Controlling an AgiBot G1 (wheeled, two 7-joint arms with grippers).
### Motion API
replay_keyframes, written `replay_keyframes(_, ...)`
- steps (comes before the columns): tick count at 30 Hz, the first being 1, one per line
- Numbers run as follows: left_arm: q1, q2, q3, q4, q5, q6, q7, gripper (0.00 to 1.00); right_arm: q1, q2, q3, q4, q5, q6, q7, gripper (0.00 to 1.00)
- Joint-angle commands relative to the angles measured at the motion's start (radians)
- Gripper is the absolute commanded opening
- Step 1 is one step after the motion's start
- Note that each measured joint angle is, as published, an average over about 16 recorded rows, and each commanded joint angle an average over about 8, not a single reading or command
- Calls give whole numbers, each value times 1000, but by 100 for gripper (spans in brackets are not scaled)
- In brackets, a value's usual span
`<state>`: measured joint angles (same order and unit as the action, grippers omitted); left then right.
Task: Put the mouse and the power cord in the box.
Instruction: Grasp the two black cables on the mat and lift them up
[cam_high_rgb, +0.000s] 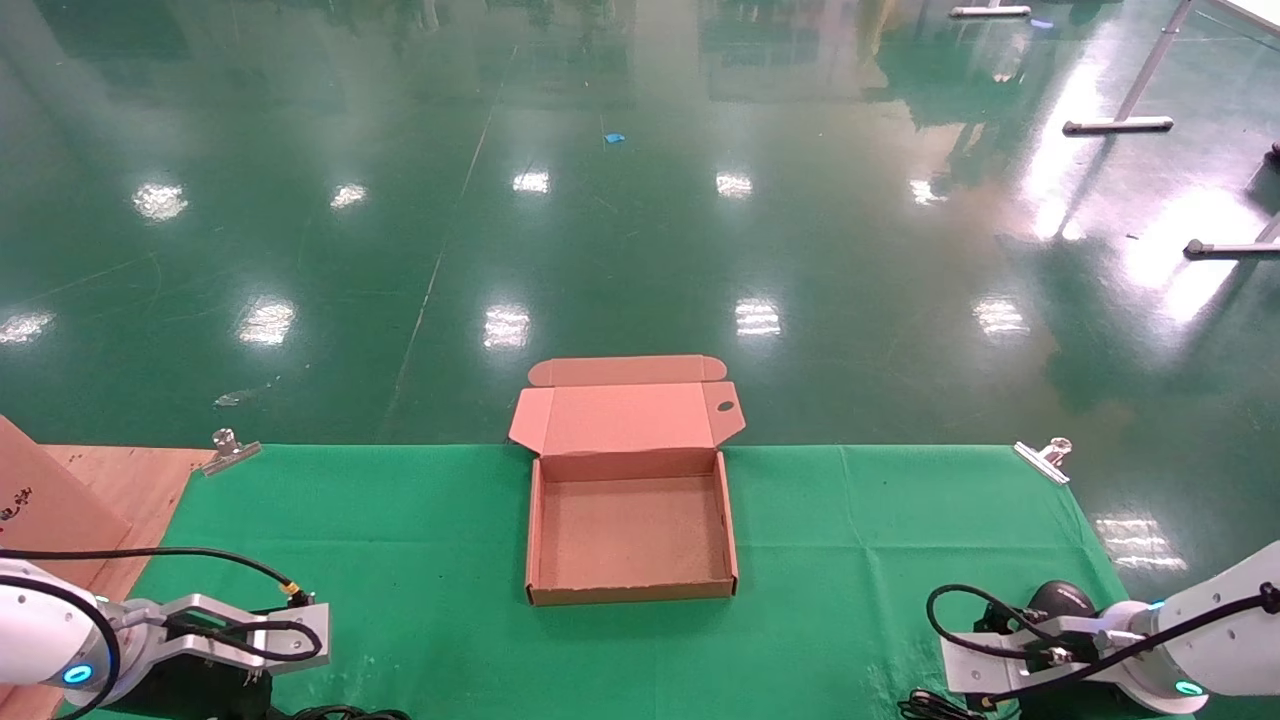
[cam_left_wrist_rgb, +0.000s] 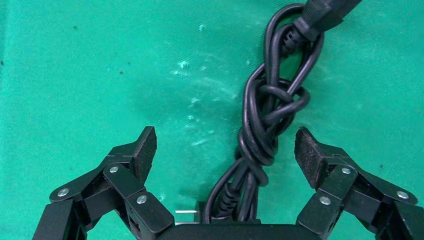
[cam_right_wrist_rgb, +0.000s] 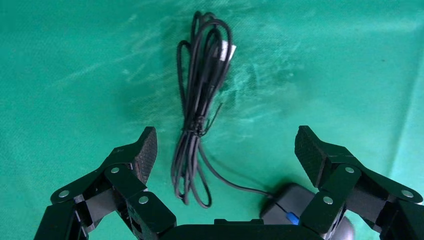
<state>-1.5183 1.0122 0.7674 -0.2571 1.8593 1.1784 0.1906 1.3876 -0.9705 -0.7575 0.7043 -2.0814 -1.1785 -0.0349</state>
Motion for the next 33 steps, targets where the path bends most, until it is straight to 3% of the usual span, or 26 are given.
replay_keyframes(1,-8,2,-1,20,-2,4,13,100,-2,-1,1,-13,8,-3,-13,84)
replay_keyframes(2,-10,2,-3,28,-5,4,17,93,-3,-1,1,-16,8,-1,-16,72)
replay_keyframes(7,-17,5,-8,61,-12,2,40,30,-6,-4,1,-33,9,8,-31,9)
replay_keyframes(9,-21,7,-8,72,-13,1,49,5,-6,-6,1,-39,12,9,-37,0)
replay_keyframes(10,-23,8,-7,77,-12,0,53,0,-7,-8,1,-42,13,9,-39,0)
replay_keyframes(33,-39,48,3,161,3,-7,120,0,2,-35,15,-150,59,11,-116,0)
